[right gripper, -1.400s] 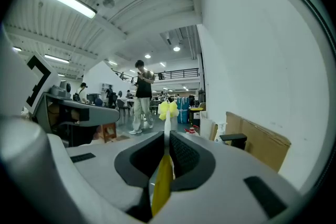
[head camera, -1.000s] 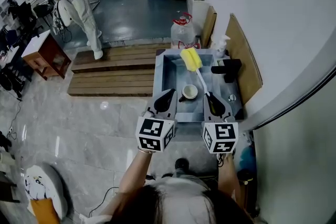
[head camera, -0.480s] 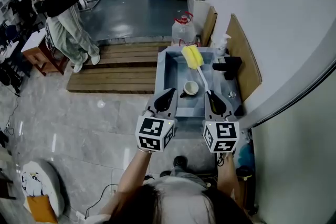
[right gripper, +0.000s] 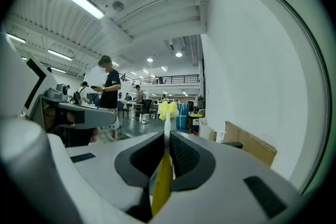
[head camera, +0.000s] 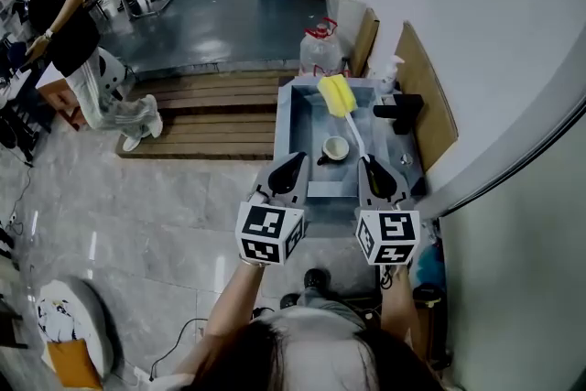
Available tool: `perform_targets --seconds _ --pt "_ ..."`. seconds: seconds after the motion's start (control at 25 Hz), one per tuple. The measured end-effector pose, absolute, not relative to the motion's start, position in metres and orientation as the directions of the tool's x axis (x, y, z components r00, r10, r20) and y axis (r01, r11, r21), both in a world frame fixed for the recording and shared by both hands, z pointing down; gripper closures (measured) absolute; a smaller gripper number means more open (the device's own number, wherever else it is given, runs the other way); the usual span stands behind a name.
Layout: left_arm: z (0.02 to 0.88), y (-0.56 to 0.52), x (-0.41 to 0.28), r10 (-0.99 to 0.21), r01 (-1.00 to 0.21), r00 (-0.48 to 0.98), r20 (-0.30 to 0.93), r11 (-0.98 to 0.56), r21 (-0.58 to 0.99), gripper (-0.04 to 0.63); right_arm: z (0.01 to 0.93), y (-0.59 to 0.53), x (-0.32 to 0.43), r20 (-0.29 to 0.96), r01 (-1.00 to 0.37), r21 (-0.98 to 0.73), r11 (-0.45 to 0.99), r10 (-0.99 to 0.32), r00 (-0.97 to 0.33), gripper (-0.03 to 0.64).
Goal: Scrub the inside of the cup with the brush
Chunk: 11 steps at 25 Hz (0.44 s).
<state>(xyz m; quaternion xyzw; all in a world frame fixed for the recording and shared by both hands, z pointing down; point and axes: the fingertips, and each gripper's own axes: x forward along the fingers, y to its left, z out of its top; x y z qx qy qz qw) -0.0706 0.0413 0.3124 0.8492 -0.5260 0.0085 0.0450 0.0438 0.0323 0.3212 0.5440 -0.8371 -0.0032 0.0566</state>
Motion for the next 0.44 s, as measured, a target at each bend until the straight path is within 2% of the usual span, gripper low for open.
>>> perform_targets --seconds 0.44 --pt "0.3157 0.0503 -0.0766 -0.889 -0.891 0.452 0.069 -0.447 0.074 0.586 0.3154 0.0385 0.0357 0.083 -0.910 0.070 0.408 -0.912 -0.402 0.569"
